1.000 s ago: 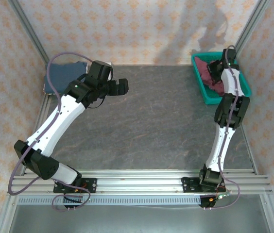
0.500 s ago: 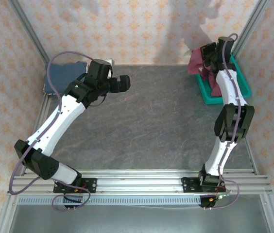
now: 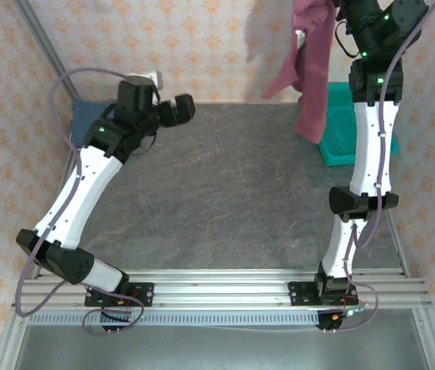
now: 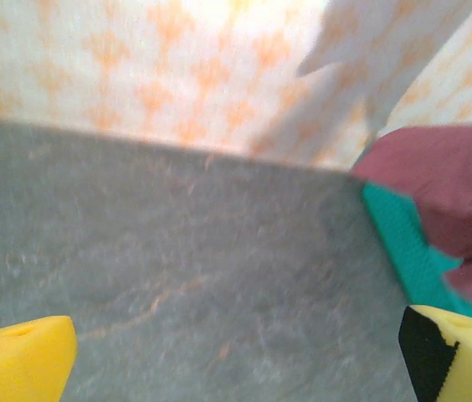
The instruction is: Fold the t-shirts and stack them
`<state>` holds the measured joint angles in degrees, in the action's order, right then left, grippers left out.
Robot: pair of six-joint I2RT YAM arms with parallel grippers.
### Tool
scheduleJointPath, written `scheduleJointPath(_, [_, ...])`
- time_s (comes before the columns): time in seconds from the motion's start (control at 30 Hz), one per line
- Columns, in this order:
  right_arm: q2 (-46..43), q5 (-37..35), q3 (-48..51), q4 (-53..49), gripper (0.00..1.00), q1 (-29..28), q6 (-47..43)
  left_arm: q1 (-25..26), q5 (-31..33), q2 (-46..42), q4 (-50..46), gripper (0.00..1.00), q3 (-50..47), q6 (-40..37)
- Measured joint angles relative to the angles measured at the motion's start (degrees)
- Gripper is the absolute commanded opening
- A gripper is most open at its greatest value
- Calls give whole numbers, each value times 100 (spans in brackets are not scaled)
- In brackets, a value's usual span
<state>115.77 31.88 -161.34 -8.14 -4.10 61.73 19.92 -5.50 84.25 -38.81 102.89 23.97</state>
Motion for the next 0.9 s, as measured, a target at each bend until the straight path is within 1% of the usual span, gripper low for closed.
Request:
scheduleJointPath(0.1, [0, 74, 44, 83, 0, -249, 328, -216, 46, -151, -57, 100, 476, -37])
scheduleJointPath(0.17, [-20, 227, 229, -11, 1, -446, 378, -348, 129, -352, -90, 100, 551, -68])
scheduleJointPath(0.2, [-72, 319, 424, -140, 12, -588, 332, -409, 175, -494, -142, 100, 549, -96])
scheduleJointPath(0.23, [-166, 393, 699, -308, 27, -743, 212, -444, 212, -614, -168, 100, 516, -116])
scheduleJointPath(0.33, [-776, 581, 2398, -968, 85, -1471, -492, -459, 295, -1056, -221, 100, 109, -151])
scheduleJointPath(0.37, [-1043, 632, 3224, -1117, 99, -1749, -734, -459, 315, -1207, -273, 100, -118, -153])
scheduleJointPath(0.47, [-1718, 776, 5720, -1506, 99, -2341, -1296, -468, 382, -1578, -529, 100, -909, -144])
scheduleJointPath(0.5, [-1891, 748, 6492, -1707, 99, -2420, -1464, -470, 417, -1690, -649, 100, -1239, -129])
scheduleJointPath(0.53, [-2017, 669, 7055, -1886, 99, -2437, -1641, -470, 450, -1777, -743, 100, -1510, -103])
scheduleJointPath(0.6, [-2277, 258, 8111, -2603, 99, -2356, -2061, -472, 485, -1982, -1003, 100, -2133, 9])
scheduleJointPath(0.7, [-2793, -402, 8887, -3512, 99, -2114, -2503, -498, 474, -2310, -1314, 100, -2868, 229])
scheduleJointPath(0.73, [-3023, -614, 9038, -3674, 99, -2046, -2599, -498, 457, -2411, -1357, 100, -3038, 326])
scheduleJointPath(0.83, [-3960, -1095, 9488, -3851, 99, -1910, -2758, -503, 275, -2756, -1434, 100, -3604, 669])
scheduleJointPath(0.9, [-4483, -1174, 9823, -3788, 99, -1851, -2754, -503, 87, -2859, -1419, 100, -3908, 894])
